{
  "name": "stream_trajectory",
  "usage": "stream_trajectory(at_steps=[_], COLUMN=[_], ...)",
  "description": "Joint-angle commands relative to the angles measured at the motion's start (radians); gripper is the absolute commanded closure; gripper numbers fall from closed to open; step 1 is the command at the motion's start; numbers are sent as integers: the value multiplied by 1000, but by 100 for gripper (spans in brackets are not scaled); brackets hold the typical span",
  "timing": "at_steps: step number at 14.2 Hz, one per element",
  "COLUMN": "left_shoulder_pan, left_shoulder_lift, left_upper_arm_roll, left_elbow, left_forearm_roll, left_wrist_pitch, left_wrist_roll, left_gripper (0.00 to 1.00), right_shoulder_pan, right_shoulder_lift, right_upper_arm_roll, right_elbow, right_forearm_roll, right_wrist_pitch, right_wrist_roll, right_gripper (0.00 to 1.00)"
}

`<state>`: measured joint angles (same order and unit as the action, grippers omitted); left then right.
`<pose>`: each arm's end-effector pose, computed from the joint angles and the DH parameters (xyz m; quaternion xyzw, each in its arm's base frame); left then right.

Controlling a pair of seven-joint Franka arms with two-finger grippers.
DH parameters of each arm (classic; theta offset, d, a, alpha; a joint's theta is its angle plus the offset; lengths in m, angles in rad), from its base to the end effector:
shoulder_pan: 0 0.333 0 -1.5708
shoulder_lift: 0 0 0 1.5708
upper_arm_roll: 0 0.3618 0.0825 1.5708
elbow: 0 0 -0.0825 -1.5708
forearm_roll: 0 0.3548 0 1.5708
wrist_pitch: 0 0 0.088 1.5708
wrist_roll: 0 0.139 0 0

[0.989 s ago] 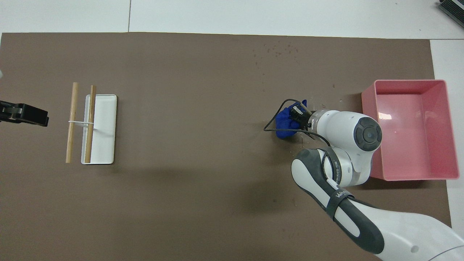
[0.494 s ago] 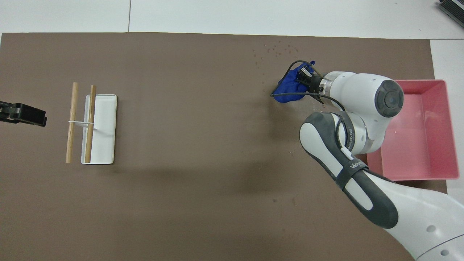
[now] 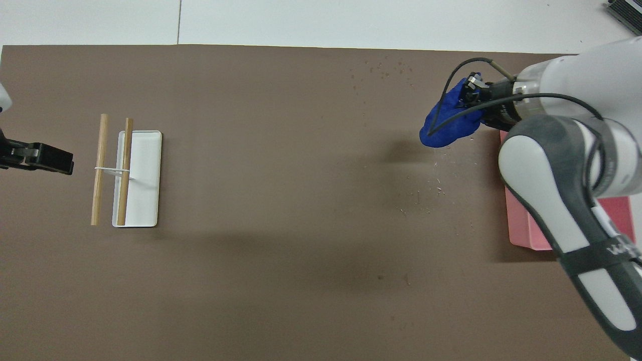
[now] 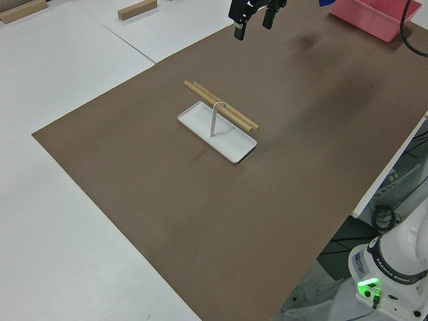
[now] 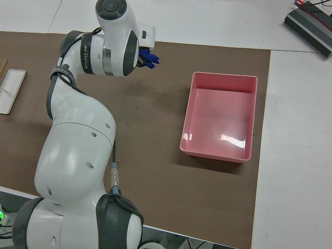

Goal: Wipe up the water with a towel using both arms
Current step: 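Carry the towel with the right gripper over the pink bin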

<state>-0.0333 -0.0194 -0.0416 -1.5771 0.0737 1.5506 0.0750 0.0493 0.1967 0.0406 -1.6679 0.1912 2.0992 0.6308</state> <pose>0.5155 -0.0285 0.6442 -0.9965 0.0742 0.0036 0.0372 0.6297 0.0691 0.5347 -0.9419 0.3016 -0.0768 0.1266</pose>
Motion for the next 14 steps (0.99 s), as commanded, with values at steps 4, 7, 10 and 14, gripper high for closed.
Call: stream_trajectory(at_steps=[4,7,10,14], left_shoulder_pan=[-10,-7,-8,-10], left_shoulder_lift=[-16,-16,-16,-17], left_upper_arm_roll=[14,22,22,20], left_elbow=[-1,0,3,3], left_forearm_roll=[-8,-35,-37,-35], left_wrist_pitch=[-6,-1,5,2], left_wrist_roll=[-3,0,-4,-12], left_gripper=[0,0,0,0], right_shoulder_pan=[-216,-291,-379,-417], right_shoulder_lift=[-126,-174,-158,-129], right_upper_arm_roll=[9,9,10,10], right_elbow=[-113,-234,-309,-453], right_forearm_roll=[-22,-116,-131,-156], right_wrist_pitch=[-137,-124,-75,74], right_wrist_roll=[-420,-528,-667,-842], right_gripper=[100,100,100,100])
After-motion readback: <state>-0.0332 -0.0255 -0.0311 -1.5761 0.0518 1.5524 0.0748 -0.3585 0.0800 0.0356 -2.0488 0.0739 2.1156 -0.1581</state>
